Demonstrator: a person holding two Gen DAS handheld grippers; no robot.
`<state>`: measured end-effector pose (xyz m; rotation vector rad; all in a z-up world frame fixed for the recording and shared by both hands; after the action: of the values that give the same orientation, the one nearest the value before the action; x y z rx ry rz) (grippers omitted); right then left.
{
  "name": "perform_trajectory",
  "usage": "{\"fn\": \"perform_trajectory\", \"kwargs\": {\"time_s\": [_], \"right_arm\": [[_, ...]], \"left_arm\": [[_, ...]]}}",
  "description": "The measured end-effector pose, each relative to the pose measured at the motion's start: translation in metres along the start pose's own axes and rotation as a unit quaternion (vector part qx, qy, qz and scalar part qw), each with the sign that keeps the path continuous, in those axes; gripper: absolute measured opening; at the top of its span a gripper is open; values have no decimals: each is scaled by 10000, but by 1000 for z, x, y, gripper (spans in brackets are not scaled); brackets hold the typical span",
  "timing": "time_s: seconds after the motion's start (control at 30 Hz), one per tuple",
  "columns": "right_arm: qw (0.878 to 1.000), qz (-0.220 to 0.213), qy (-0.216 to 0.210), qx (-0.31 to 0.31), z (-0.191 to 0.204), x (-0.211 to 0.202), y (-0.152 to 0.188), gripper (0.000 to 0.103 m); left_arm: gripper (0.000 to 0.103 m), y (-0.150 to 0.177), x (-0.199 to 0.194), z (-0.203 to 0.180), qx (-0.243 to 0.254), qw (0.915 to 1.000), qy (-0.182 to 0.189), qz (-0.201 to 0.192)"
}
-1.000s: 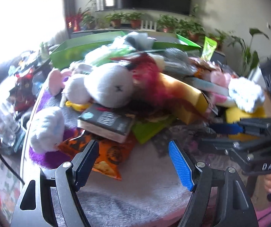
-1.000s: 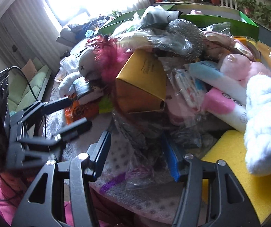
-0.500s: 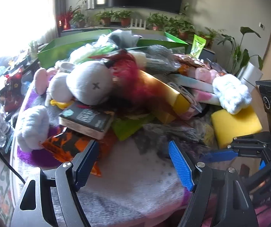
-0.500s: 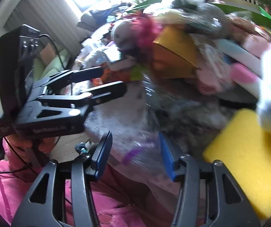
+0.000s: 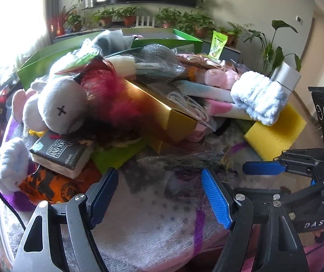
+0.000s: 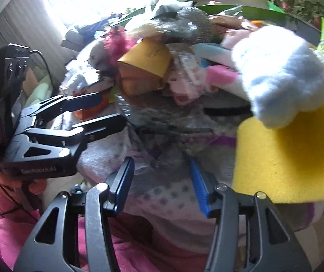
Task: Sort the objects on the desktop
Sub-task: 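Lower the right gripper toward the clear plastic bag on the pile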
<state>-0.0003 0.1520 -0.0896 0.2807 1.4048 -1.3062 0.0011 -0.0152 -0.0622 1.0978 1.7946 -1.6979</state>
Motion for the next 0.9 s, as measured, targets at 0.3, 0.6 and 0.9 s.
{"fn": "perform_trajectory", "kwargs": {"time_s": [0.3, 0.6, 0.9], "right_arm": [[9989, -134, -282, 340, -16, 15, -2, 40], [9979, -162, -497, 372, -22, 18, -5, 31], [9970, -188, -744, 109, -20, 17, -7, 15]], "left_arm": [[76, -1, 10, -3, -130, 9990, 412, 134], [74, -2, 20, 1, -330, 9956, 827, 275], [70, -1, 14, -5, -274, 9942, 1027, 147]]}}
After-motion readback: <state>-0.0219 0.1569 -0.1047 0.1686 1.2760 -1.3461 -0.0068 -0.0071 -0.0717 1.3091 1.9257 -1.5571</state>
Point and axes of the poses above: each gripper's, at about its wrist camera, not at the fingertips, and x roughly the way its jaws point, z to its left, y to its underside, the point moved 1 cm from there along x, roughly the way its jaws point, and after that the axes turned 3 degrees about y, right-handed, at the moved point
